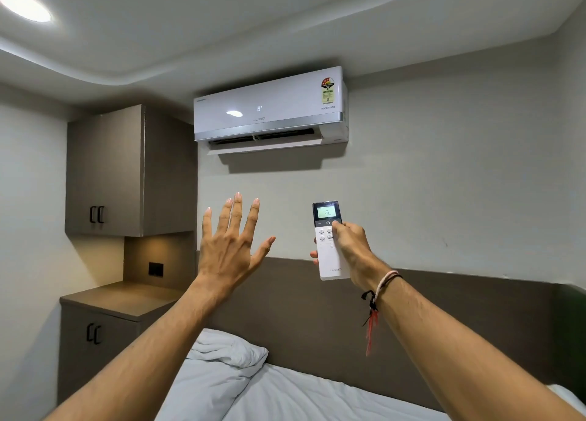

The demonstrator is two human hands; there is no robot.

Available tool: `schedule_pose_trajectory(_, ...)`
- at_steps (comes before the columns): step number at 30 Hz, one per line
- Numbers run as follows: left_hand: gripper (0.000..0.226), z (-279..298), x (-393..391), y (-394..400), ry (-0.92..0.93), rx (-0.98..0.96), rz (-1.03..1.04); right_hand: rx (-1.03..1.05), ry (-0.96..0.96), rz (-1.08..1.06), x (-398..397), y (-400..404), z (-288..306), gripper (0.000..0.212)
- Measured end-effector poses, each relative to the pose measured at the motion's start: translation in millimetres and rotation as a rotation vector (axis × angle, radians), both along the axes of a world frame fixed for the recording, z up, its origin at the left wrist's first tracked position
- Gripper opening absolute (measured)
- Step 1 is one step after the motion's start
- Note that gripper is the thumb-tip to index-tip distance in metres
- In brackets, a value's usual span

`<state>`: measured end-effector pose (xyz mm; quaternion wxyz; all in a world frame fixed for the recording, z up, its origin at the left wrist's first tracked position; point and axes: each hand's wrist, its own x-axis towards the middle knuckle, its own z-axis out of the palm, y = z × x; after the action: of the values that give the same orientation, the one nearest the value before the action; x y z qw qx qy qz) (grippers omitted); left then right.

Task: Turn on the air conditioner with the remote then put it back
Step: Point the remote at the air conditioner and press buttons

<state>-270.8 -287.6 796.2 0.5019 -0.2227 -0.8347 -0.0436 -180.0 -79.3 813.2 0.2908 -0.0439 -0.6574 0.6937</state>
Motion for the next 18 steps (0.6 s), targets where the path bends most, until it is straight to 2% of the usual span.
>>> schedule_pose_trajectory(18,0.087,-2.8,-6.1,-3.6,-0.008,0.002,0.006,0.037,-0.044,-0.012,-5.5,-4.4,-1.4,0.031)
